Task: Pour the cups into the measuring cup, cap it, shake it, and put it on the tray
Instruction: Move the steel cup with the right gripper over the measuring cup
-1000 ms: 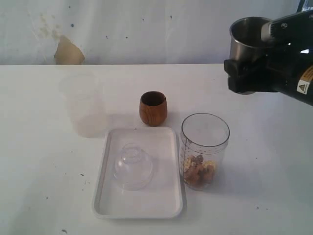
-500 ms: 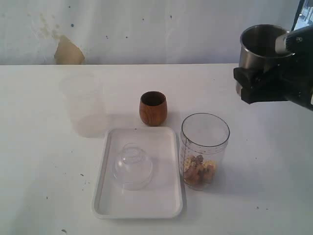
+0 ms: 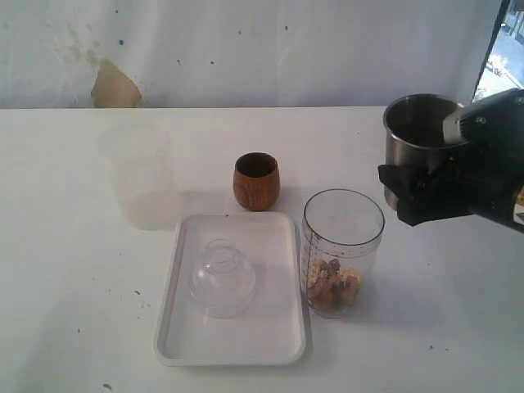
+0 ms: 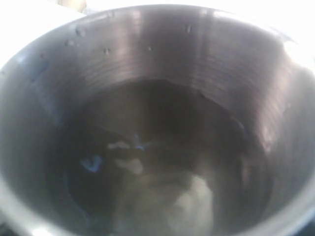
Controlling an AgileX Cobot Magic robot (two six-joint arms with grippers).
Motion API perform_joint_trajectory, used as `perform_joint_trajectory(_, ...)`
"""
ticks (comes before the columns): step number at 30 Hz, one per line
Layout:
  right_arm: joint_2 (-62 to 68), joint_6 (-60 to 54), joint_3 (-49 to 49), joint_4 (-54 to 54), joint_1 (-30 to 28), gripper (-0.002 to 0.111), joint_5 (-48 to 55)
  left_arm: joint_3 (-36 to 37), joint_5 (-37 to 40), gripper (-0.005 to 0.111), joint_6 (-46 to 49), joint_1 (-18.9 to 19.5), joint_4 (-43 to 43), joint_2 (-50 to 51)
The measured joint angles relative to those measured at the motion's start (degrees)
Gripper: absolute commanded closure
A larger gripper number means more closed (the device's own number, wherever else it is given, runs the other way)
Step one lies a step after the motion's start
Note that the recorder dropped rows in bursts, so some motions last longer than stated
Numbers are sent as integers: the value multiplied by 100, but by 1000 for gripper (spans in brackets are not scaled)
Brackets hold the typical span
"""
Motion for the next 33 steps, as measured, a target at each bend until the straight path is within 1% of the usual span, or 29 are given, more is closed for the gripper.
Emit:
perform_joint_trajectory(4, 46, -64, 101, -27, 0, 108, -152, 0, 0, 107, 0, 0, 0, 0)
perform_joint_trajectory(11, 70, -758, 112, -50, 0, 108, -164, 0, 0, 107, 0, 0, 0, 0)
perform_joint_trajectory(19, 89, -1041, 112, -68, 0, 108, -164, 0, 0, 107, 0, 0, 0, 0)
perform_joint_trajectory(23, 372, -1104, 112, -77, 0, 108, -201, 0, 0, 107, 0, 0, 0, 0)
perform_joint_trajectory(26, 466, -1520, 112, -77, 0, 108, -296, 0, 0, 107, 0, 0, 0, 0)
perform_joint_trajectory(29, 466, -1767, 59, -89, 0, 108, -538, 0, 0, 107, 0, 0, 0, 0)
perform_joint_trajectory(33, 466, -2105, 46, -89, 0, 108, -596, 0, 0, 107, 0, 0, 0, 0)
